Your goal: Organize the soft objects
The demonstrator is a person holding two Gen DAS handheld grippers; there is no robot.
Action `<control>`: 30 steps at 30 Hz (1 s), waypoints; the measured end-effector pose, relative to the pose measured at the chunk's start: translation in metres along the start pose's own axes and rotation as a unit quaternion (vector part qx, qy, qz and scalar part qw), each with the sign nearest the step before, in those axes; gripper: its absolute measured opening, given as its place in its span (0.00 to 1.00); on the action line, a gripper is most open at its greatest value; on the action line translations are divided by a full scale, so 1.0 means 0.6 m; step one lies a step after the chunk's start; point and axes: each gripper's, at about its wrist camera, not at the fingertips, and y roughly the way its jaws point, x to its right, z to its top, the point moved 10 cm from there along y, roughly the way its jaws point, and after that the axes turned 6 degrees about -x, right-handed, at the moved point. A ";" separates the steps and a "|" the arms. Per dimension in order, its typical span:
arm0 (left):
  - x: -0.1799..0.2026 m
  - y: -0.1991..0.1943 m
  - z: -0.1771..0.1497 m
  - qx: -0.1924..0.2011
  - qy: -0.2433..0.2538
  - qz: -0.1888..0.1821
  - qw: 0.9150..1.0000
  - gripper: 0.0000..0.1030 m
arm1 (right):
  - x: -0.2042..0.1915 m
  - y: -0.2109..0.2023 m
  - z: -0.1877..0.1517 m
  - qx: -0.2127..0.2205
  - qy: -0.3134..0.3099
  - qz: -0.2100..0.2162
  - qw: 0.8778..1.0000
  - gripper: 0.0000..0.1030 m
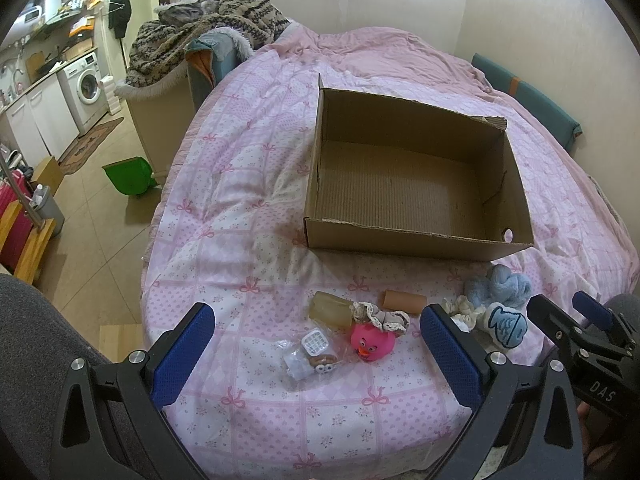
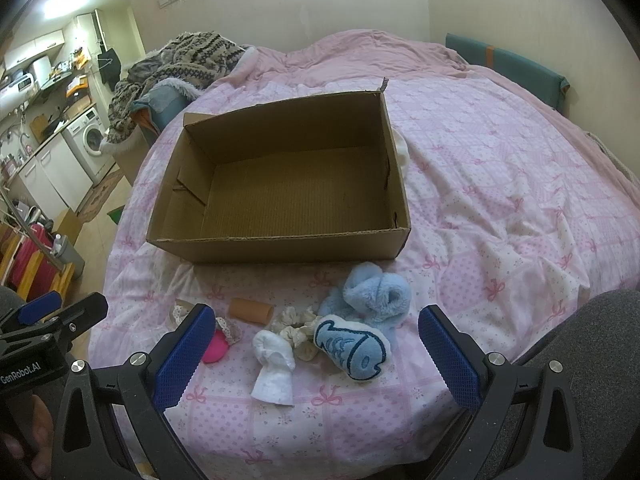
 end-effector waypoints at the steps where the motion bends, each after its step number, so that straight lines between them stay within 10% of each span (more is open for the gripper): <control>1: 0.000 0.000 0.000 0.000 0.000 0.000 1.000 1.00 | 0.000 0.000 0.000 0.000 0.000 0.000 1.000 1.00; 30: -0.009 -0.005 -0.001 0.000 -0.003 0.001 1.000 1.00 | 0.004 -0.001 0.002 -0.002 0.002 -0.002 1.000 1.00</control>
